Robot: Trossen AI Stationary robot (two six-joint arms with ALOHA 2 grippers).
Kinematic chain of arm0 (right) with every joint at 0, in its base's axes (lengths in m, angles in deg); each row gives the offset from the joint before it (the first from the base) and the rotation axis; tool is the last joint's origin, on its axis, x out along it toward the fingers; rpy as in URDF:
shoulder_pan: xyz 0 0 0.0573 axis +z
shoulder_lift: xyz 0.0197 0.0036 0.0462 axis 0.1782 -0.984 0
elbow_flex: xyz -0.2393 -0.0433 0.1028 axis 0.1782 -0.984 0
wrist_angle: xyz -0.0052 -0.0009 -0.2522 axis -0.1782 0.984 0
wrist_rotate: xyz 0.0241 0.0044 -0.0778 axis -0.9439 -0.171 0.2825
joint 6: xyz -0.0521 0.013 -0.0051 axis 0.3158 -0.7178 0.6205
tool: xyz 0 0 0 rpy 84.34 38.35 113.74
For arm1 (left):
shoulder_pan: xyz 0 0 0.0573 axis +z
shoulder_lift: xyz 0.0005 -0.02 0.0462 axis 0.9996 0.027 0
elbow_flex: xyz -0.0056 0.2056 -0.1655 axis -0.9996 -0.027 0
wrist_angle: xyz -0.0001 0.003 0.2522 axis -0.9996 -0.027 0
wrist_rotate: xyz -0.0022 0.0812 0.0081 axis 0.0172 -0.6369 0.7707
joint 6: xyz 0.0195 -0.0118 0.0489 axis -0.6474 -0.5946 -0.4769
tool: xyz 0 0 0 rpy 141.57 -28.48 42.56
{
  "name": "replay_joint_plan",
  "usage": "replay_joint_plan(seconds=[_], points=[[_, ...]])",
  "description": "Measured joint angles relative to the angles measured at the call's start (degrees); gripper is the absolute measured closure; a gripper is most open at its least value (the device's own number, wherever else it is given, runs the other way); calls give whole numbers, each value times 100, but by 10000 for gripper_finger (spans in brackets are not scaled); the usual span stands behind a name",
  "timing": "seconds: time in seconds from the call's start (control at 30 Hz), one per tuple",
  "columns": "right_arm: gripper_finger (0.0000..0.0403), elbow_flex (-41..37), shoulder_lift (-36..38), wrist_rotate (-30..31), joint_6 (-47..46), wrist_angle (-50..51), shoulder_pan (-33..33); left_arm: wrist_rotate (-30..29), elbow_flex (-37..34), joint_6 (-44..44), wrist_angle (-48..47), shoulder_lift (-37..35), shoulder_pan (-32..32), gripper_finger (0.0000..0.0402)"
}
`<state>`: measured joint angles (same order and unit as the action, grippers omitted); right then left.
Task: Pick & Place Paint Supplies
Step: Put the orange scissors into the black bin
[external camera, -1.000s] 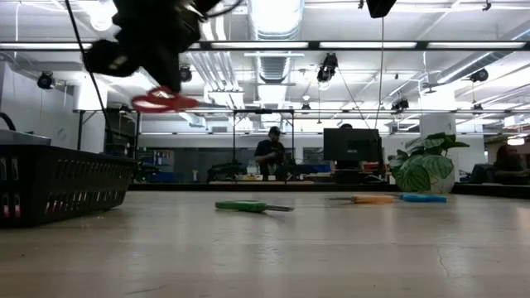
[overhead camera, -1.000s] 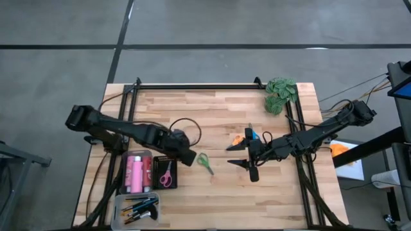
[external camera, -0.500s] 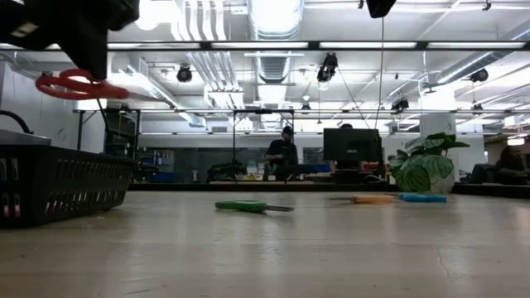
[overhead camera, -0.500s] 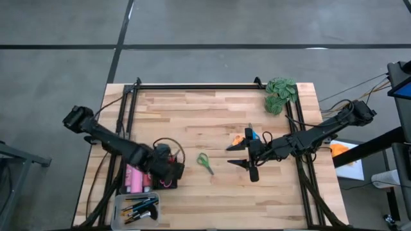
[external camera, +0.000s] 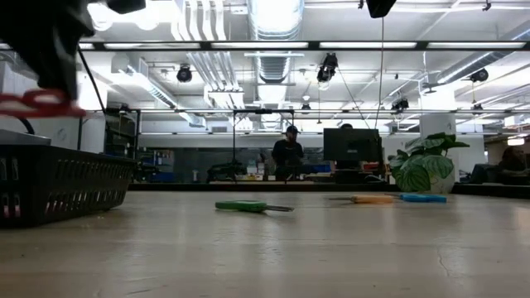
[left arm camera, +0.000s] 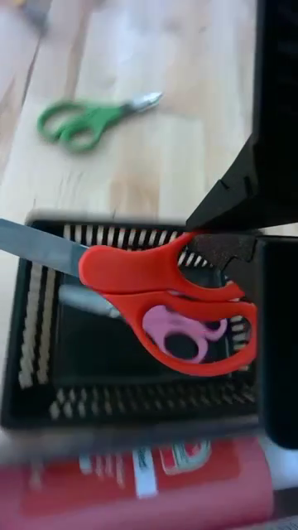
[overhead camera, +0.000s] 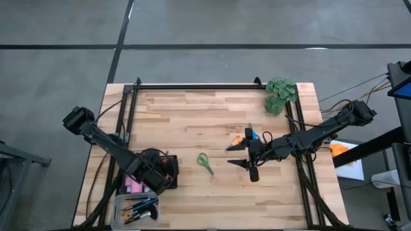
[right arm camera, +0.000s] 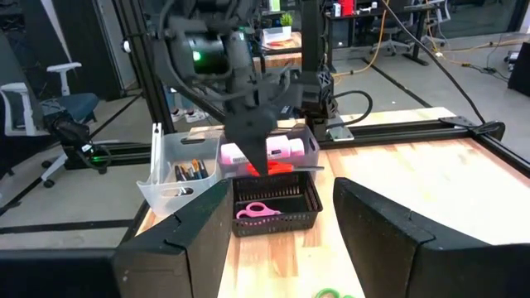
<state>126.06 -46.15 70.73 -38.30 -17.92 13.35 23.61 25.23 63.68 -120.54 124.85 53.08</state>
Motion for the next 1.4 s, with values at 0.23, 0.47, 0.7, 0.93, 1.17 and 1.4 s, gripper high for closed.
replay_joint_plan(seconds=[0.23, 0.47, 0.7, 0.93, 1.17, 1.4], points=[[194, 0, 0, 0, -1, 0, 0, 221, -662, 486, 807, 0, 0, 401], [194, 0, -2, 0, 0, 0, 0, 395, -1264, 481, 1760, 0, 4, 401], [194, 0, 0, 0, 0, 0, 0, 494, -1506, 481, 1882, 0, 4, 401], [194, 0, 0, 0, 0, -2, 0, 596, -1499, 471, 1876, 0, 7, 401], [194, 0, -1, 0, 0, 0, 0, 596, -1497, 462, 1934, 0, 7, 401], [194, 0, -1, 0, 0, -2, 0, 596, -1494, 423, 2013, 0, 7, 370]])
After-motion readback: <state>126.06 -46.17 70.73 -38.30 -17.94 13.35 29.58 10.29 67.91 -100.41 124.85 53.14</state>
